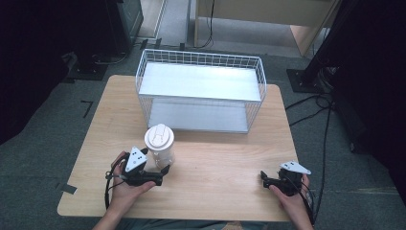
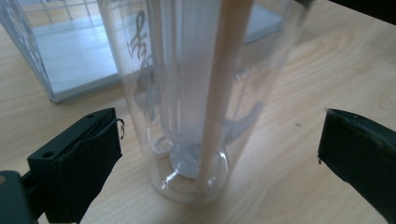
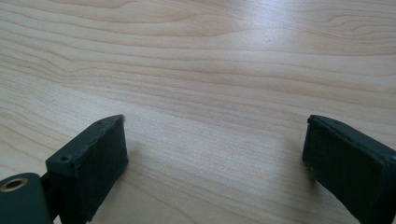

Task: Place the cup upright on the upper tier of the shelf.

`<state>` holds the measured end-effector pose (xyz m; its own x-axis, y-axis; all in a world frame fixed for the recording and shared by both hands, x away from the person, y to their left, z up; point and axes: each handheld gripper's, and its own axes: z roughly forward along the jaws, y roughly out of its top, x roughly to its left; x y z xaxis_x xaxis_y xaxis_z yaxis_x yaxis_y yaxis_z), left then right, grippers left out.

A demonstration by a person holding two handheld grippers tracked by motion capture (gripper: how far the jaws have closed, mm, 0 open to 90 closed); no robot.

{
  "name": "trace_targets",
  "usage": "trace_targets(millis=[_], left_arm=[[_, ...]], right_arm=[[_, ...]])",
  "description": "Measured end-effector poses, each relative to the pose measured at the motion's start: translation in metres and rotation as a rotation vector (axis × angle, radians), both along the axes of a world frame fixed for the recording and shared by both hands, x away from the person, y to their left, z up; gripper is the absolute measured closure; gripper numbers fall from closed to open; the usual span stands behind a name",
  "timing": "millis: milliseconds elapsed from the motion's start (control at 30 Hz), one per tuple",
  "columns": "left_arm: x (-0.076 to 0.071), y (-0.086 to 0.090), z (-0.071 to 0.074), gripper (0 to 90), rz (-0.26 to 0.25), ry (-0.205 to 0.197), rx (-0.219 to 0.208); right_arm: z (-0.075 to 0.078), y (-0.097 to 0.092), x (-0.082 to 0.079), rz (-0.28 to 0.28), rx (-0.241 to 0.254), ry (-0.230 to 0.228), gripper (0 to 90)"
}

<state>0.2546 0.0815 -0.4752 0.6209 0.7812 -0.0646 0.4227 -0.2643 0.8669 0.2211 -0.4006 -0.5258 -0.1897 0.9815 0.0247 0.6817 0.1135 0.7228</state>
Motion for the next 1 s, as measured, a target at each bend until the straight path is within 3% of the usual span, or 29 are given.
trace_targets(millis=[167,300,500,733,1000], left_arm=[[0.009,-0.009,0.005,0.0,0.027,-0.019,0.007],[0.015,-0.013,0.006,2.3,0.031,-0.021,-0.019],[0.019,-0.014,0.011,7.5,0.062,-0.054,-0.080],[0.021,-0.014,0.021,11.9,0.073,-0.095,-0.098],[0.023,-0.016,0.023,14.5,0.076,-0.122,-0.082]], right_arm=[[0.000,0.000,0.000,0.000,0.000,0.000,6.2],[0.000,0.000,0.000,0.000,0.000,0.000,6.2],[0.000,0.000,0.000,0.001,0.000,0.000,6.2],[0.000,0.000,0.000,0.001,0.000,0.000,6.2],[0.000,0.000,0.000,0.003,-0.001,0.000,6.2]])
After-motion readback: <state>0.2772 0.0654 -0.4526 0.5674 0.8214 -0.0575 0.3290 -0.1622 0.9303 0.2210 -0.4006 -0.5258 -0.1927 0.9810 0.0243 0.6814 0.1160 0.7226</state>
